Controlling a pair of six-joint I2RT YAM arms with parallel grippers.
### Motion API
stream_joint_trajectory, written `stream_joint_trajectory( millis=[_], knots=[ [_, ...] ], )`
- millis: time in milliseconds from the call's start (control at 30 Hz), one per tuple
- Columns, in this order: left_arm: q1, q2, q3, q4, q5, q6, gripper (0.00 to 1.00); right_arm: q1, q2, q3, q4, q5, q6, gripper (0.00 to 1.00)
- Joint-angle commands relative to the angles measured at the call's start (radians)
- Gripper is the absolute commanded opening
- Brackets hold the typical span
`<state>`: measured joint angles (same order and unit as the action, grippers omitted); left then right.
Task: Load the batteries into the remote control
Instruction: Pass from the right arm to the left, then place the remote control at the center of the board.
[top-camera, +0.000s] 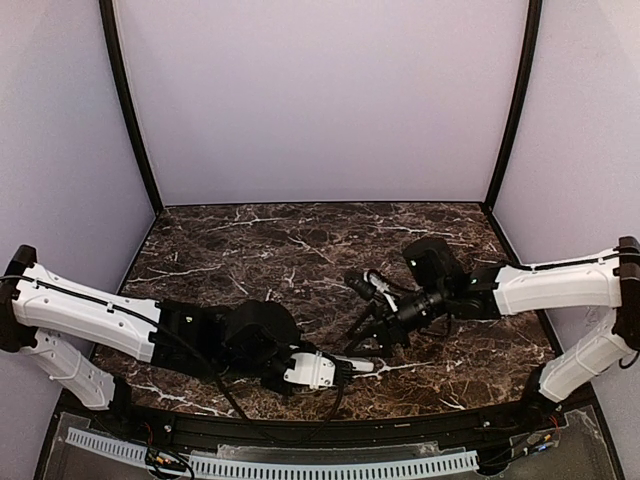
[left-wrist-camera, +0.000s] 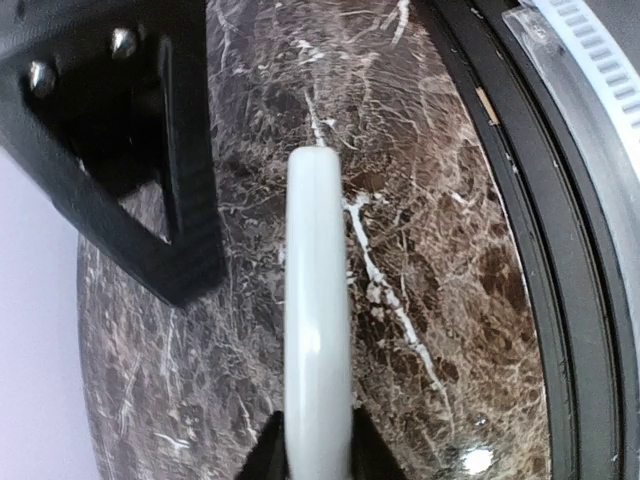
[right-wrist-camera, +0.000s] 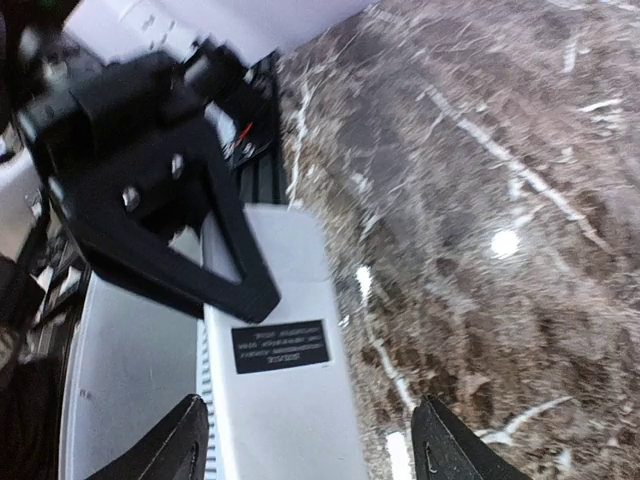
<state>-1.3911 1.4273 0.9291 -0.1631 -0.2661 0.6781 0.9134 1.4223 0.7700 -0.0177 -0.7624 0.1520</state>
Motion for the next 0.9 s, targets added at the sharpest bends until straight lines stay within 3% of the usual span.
stream_joint_trajectory(
  millis=[0, 133, 367, 633, 867],
  knots=[
    [0.087, 0.012, 0.025, 0.002, 0.128, -0.229, 0.02, -0.115, -0.175, -0.043, 0.088, 0.215, 0.038, 0.76],
    [0.189, 0.031, 0.031, 0.053, 0.293, -0.418, 0.02, -0.203, -0.351, -0.105, 0.093, 0.379, 0.046, 0.98],
    [0.338, 0.150, 0.080, 0.177, 0.439, -0.712, 0.02, -0.271, -0.419, -0.143, 0.066, 0.401, 0.022, 0.99],
    [0.484, 0.311, 0.078, 0.464, 0.618, -1.054, 0.00, -0.272, -0.429, -0.190, 0.108, 0.380, 0.052, 0.99],
    [0.546, 0.422, 0.037, 0.629, 0.623, -1.267, 0.01, -0.274, -0.427, -0.206, 0.110, 0.382, 0.048, 0.99]
  ],
)
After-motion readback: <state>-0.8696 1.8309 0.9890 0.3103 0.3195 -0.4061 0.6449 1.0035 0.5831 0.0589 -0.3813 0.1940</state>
